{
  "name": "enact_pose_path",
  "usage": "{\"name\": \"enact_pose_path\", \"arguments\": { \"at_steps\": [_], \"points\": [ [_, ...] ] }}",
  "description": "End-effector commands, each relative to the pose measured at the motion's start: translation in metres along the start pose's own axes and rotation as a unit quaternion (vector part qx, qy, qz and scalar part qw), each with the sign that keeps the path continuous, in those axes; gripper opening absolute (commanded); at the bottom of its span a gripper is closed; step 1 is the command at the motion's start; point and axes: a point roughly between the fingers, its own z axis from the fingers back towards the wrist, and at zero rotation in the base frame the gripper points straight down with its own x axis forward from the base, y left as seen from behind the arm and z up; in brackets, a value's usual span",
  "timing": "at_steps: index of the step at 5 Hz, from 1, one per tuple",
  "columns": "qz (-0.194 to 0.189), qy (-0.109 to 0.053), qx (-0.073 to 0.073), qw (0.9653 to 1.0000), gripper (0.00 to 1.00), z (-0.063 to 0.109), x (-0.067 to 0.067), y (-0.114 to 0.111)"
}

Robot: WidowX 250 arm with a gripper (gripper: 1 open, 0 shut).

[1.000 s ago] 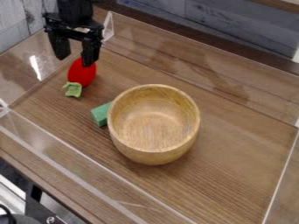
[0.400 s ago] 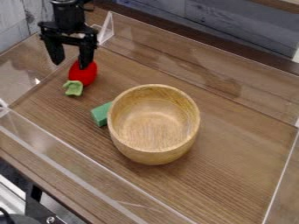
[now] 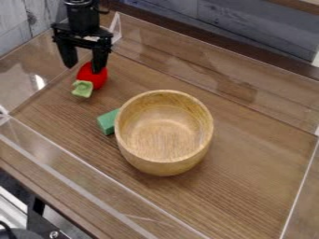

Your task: Move the red object to the right side of the table

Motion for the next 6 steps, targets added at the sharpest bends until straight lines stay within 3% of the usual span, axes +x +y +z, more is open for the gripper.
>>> {"name": "enact_pose_path", "arguments": {
  "at_steps": [1, 2, 4, 6],
  "points": [
    [0.01, -0.024, 0.009, 0.9996, 1.0, 0.017, 0.01, 0.015],
    [0.019, -0.02, 0.005, 0.9996, 1.0, 0.018, 0.011, 0.026],
    [0.085, -0.011, -0.009, 0.9963, 1.0, 0.022, 0.005, 0.026],
    [0.04, -0.006, -0.009, 0.9991, 1.0, 0.019, 0.001, 0.035]
  ]
}}
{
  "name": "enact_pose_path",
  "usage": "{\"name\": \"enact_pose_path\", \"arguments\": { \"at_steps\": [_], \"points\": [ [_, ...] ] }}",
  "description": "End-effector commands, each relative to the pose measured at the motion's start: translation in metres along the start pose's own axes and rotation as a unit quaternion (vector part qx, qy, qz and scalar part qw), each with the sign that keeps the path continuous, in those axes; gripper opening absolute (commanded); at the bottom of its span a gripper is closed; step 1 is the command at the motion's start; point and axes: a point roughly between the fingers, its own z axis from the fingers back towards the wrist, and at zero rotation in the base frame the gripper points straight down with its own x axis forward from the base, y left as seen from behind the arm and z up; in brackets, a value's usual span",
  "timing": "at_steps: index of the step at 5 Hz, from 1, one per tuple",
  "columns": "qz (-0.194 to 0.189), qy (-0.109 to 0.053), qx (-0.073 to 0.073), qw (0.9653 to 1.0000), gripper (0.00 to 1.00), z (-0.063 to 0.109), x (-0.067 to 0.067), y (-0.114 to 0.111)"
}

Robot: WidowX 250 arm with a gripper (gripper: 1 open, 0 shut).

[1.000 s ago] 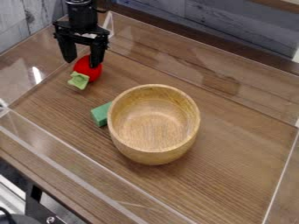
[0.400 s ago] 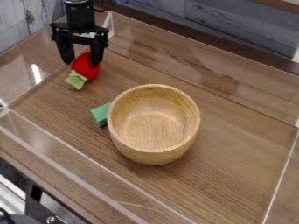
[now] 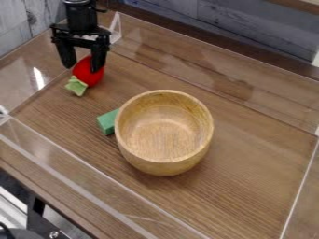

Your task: Move the red object to the right side of the table

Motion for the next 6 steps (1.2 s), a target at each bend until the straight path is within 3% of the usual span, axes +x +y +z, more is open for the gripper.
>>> {"name": "enact_pose_path", "arguments": {
  "at_steps": [1, 2, 3, 4, 5, 6],
  "points": [
    [0.0, -0.031, 0.011, 0.9994, 0.0, 0.022, 0.006, 0.013],
    [-0.004, -0.029, 0.013, 0.9995, 1.0, 0.018, 0.008, 0.013],
    [-0.009, -0.027, 0.013, 0.9995, 1.0, 0.015, 0.009, 0.013],
    [-0.013, -0.027, 0.015, 0.9994, 0.0, 0.008, 0.006, 0.014],
    [0.014, -0.036, 0.013, 0.9992, 0.0, 0.018, 0.005, 0.0],
    [0.04, -0.059, 0.008, 0.9974, 0.0, 0.043, 0.001, -0.018]
  ]
}}
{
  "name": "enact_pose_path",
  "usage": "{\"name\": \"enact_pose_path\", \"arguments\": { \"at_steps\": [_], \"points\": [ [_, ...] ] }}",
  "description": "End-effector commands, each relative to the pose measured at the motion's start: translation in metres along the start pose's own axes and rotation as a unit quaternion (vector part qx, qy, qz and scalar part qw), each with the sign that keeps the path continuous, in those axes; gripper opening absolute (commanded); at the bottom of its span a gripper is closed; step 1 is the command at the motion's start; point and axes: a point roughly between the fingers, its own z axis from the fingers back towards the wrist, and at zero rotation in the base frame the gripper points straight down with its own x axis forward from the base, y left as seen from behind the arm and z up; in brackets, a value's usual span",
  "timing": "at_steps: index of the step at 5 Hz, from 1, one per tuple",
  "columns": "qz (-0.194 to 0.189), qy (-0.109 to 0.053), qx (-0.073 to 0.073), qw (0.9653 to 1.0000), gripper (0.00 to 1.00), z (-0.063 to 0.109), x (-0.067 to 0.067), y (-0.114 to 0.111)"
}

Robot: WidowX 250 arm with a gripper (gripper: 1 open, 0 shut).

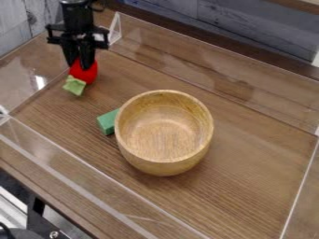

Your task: Move the red object to the right side of the table

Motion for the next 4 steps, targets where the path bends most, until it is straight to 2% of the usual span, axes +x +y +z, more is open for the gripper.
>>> {"name": "enact_pose_path", "arguments": {
  "at_steps": [1, 2, 3, 4],
  "points": [
    [-0.014, -0.058, 0.0, 0.9982, 0.0, 0.05, -0.003, -0.022],
    [-0.043, -0.064, -0.005, 0.997, 0.0, 0.06, -0.011, -0.059],
    [-0.066, -0.061, -0.007, 0.996, 0.0, 0.061, -0.019, -0.105],
    [-0.1, -0.057, -0.01, 0.9934, 0.0, 0.061, -0.029, -0.155]
  ]
}}
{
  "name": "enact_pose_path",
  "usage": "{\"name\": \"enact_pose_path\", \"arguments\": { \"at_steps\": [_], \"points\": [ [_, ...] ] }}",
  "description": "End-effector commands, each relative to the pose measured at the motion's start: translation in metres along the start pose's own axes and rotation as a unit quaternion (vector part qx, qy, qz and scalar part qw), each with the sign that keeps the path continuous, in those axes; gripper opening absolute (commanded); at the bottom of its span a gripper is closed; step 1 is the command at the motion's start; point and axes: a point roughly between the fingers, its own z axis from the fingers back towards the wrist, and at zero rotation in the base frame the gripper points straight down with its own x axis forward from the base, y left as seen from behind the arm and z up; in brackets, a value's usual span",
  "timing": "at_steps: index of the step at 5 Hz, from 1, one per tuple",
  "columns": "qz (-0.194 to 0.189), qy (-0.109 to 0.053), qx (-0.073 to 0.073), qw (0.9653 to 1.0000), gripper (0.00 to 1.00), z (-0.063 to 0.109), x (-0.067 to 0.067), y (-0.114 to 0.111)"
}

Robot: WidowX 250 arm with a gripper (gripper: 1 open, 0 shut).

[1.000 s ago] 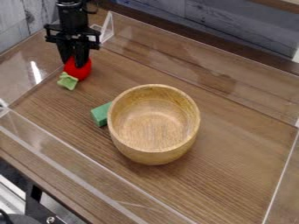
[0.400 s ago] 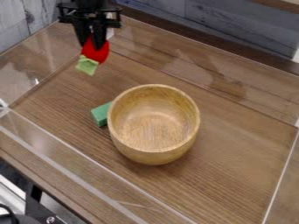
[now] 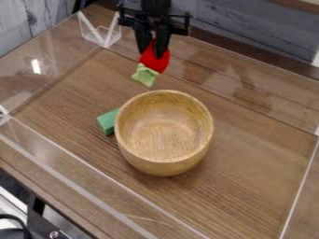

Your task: Move the red object to the right side of the table

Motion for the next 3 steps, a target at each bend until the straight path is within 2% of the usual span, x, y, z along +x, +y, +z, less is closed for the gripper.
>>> {"name": "enact_pose_path", "arguments": {
  "at_steps": [1, 2, 3],
  "points": [
    [0.01, -0.047, -0.006, 0.9988, 0.0, 0.035, 0.007, -0.035],
    [0.021, -0.053, -0.01, 0.9983, 0.0, 0.042, 0.015, -0.06],
    [-0.013, -0.046, -0.007, 0.9988, 0.0, 0.032, 0.018, -0.082]
  ]
}}
